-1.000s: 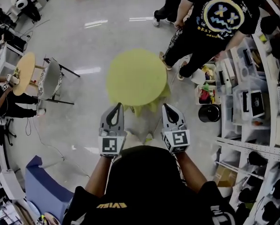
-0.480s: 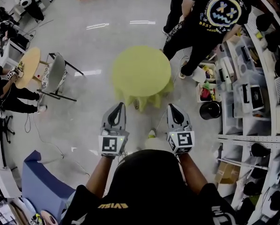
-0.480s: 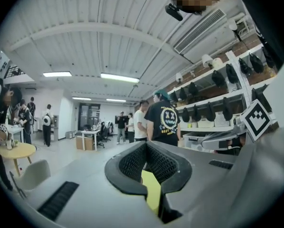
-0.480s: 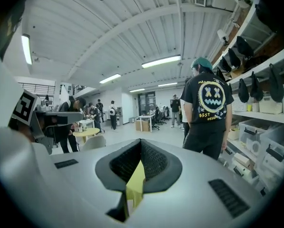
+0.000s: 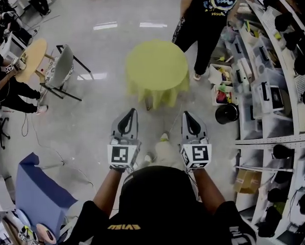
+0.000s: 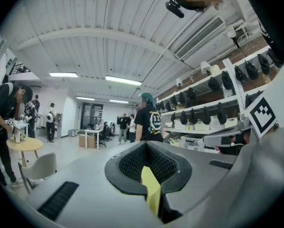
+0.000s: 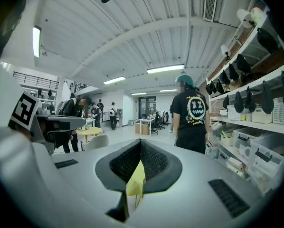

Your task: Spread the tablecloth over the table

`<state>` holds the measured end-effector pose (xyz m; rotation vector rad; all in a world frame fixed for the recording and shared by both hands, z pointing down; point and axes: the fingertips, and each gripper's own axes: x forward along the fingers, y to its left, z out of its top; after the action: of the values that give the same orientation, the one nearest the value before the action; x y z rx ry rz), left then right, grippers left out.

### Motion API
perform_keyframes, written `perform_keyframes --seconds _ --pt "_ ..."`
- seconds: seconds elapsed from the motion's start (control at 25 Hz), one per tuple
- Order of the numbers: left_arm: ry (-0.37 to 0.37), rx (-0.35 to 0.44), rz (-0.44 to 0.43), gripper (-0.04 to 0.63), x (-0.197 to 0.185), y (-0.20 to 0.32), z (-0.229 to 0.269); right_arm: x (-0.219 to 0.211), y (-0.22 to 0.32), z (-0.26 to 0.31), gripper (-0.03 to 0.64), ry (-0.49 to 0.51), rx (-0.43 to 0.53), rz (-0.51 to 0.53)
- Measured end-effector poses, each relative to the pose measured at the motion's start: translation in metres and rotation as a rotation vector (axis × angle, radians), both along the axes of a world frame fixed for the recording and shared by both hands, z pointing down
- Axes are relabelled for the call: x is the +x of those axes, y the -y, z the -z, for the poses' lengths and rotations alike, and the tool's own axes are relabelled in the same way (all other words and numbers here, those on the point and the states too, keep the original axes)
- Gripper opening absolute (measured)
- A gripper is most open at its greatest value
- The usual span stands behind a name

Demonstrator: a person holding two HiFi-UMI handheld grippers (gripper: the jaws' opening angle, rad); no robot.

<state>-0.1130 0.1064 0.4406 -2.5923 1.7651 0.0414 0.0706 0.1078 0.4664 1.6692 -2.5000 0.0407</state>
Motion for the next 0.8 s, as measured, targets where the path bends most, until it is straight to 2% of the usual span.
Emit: perform_keyframes --seconds 0.12,0.48,0.8 --pt "-0.022 -0.006 0.003 0.017 -0.004 -0.024 -0.005 -0.003 -0.027 0.0 0.0 0.001 0.011 -0.005" --pt "0.035 -0.036 -0.03 0.017 -0.001 -0.065 -0.017 0.013 -0.063 -0.004 0.0 0.032 0.007 -0.072" --pt "0.09 0.006 -0.021 0.017 -0.021 -0.07 0.002 -0.001 -0.065 0.008 0.0 0.073 0.052 -0.071"
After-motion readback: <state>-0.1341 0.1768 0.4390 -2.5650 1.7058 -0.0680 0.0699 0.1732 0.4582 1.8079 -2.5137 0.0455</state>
